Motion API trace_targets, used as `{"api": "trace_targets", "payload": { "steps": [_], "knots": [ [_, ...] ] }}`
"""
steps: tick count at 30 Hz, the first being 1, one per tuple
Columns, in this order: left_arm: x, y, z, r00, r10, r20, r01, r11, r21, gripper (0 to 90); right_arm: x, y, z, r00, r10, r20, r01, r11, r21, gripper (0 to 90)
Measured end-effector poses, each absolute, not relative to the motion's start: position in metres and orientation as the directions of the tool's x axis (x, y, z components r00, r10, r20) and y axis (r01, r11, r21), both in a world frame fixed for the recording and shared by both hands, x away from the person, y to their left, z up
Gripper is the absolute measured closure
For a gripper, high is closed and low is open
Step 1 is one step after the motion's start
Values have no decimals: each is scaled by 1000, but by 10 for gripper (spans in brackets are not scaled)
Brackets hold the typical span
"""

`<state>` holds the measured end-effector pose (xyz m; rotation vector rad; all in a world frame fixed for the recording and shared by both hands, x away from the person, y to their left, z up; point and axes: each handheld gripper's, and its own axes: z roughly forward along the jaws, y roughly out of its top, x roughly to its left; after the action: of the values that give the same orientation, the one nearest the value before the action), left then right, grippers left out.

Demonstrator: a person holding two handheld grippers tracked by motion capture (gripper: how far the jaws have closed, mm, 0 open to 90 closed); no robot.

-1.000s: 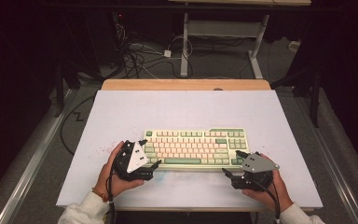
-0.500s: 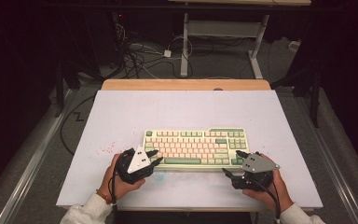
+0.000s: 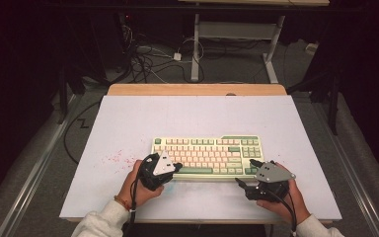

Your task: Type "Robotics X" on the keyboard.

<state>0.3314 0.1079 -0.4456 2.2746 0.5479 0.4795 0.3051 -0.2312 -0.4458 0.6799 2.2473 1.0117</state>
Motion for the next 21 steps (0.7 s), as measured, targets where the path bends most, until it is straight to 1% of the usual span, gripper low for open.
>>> {"api": "trace_targets", "payload": {
  "steps": [4,13,21],
  "knots": [
    [335,103,-449,843,512,164,253,-647,719,871,305,-232,-446,-704,647,-292,214,586,782,255],
    [340,97,-457,847,502,175,263,-682,682,870,305,-232,-447,-709,642,-293,216,593,776,255],
    [342,100,-454,834,520,185,262,-669,696,867,305,-230,-448,-710,641,-294,217,595,774,255]
  ]
}}
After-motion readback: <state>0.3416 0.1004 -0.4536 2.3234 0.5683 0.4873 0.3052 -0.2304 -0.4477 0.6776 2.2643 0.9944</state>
